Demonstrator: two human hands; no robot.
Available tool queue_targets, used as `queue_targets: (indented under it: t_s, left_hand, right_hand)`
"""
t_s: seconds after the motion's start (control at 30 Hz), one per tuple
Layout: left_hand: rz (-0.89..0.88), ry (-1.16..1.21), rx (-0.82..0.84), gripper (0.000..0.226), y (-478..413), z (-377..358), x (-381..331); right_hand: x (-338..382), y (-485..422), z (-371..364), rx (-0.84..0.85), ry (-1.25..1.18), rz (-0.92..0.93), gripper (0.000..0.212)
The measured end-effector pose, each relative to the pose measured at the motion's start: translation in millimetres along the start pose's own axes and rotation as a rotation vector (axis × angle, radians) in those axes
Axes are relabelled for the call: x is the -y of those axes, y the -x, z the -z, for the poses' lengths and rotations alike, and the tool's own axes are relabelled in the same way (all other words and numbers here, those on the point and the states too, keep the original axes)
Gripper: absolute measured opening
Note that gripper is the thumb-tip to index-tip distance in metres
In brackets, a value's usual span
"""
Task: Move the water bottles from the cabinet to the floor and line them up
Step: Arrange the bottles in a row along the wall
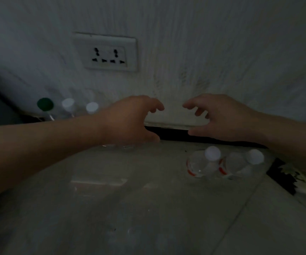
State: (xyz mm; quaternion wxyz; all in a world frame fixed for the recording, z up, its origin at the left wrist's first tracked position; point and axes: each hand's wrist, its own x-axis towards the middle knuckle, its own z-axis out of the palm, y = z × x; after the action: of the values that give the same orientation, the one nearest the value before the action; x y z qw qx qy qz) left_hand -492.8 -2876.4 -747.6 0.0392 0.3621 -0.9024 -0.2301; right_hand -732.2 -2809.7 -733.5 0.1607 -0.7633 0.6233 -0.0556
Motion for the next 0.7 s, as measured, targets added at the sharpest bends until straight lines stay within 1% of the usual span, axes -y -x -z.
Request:
queue_targets:
  t_s: [0.17, 0.3, 0.4, 0.47, 0.57, 0.7]
  left_hand:
    - [-0.11, 0.045, 0.04, 0.075, -24, -20, -31]
    - [-0.229, 0.065, 0.075, 0.068, -38, -40, -57]
    - [-0.343, 0.105, 0.135, 0.064, -46, -53, -71]
    - [-0.388, 0.111, 0.186, 0.062, -52, -60, -75]
    - [-0.437, 0.086, 0.242, 0.059, -60, -70, -77]
    - [-0.455, 0.093, 0.263, 0.055, -65, -76, -81]
  right_hand:
    - [-26, 36, 5, -0.008, -0.025, -0.104, 0.063]
    - [-44, 63, 4, -0.001, 0.007, -0.205, 0.056]
    - [-53, 81, 2, -0.005, 0.047, -0.275, 0.047]
    - [-57, 91, 1, -0.011, 0.059, -0.316, 0.044]
    - [-62, 99, -4, -0.012, 0.094, -0.356, 0.049]
    - [-68, 107, -11, -0.034, 0.139, -0.394, 0.055]
